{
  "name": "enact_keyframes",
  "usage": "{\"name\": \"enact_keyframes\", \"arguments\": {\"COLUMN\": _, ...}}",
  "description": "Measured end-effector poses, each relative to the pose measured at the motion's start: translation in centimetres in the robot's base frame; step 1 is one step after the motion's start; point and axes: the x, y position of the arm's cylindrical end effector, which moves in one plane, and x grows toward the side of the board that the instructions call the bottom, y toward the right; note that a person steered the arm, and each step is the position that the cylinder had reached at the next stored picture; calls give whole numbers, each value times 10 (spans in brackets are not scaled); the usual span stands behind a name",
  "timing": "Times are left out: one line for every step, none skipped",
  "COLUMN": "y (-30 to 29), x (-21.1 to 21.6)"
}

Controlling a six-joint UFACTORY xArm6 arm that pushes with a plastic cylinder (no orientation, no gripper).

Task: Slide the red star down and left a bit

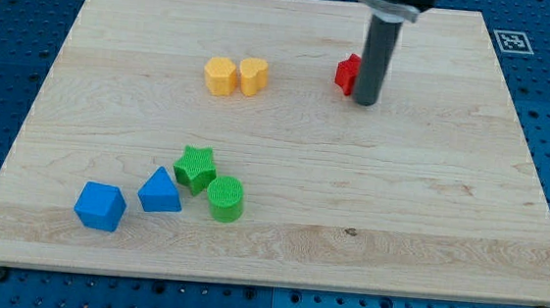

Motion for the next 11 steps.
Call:
{"name": "enact_keyframes", "arguments": {"y": 33, "x": -25}}
{"name": "enact_keyframes", "arguments": {"y": 23, "x": -59}}
{"name": "enact_keyframes", "arguments": {"y": 12, "x": -65}}
{"name": "enact_keyframes", "arguments": {"y": 37, "x": -64}}
{"name": "enact_keyframes", "arguments": {"y": 42, "x": -60}}
{"name": "enact_keyframes", "arguments": {"y": 17, "x": -54}}
{"name": "enact_keyframes", "arguments": {"y": 3, "x": -52}}
{"name": "enact_keyframes", "arguments": {"y": -20, "x": -39}}
{"name": "enact_keyframes", "arguments": {"y": -46, "x": -16}}
{"name": "enact_keyframes", "arguments": {"y": -48, "x": -14}}
{"name": "enact_keyframes", "arguments": {"y": -26, "x": -22}}
